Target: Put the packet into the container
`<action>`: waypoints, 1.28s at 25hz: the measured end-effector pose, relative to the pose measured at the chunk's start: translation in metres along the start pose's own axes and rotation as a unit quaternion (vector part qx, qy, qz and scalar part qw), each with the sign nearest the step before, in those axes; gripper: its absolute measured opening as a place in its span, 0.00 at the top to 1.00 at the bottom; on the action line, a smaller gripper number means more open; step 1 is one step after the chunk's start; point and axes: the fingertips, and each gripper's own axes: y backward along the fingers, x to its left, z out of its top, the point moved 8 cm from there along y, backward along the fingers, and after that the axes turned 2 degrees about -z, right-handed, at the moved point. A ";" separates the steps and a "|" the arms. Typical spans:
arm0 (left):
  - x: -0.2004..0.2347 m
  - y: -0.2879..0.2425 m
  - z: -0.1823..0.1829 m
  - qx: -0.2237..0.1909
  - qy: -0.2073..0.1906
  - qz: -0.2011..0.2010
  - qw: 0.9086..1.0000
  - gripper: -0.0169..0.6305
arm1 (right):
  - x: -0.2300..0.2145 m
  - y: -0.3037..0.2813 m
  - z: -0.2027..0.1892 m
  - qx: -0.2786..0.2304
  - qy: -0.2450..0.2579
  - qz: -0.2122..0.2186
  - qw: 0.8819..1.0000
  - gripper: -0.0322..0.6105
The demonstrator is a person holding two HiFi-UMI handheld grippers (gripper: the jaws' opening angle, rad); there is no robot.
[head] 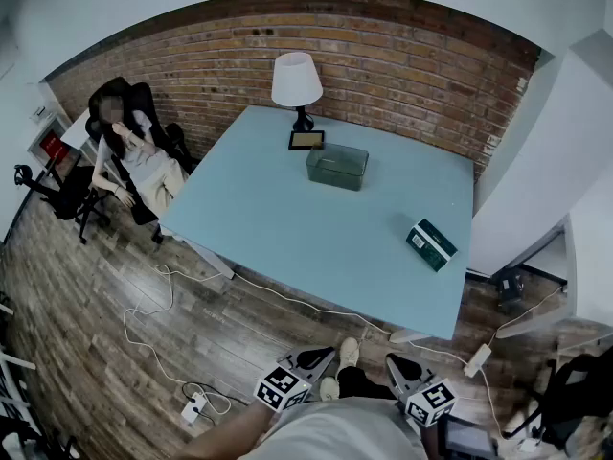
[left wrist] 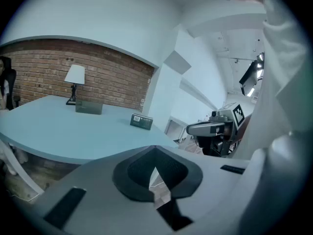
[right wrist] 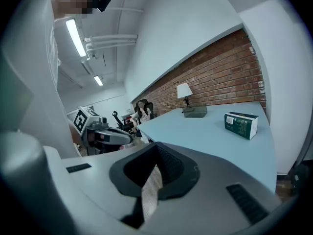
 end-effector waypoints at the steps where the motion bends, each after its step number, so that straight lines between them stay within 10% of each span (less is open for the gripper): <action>1: -0.004 0.001 -0.001 0.000 0.000 0.000 1.000 0.96 | 0.000 0.005 -0.001 -0.005 -0.004 -0.006 1.000 0.93; 32: -0.024 -0.006 -0.007 0.016 -0.019 -0.003 1.000 0.96 | -0.009 0.029 -0.016 -0.010 -0.022 -0.054 0.998 0.93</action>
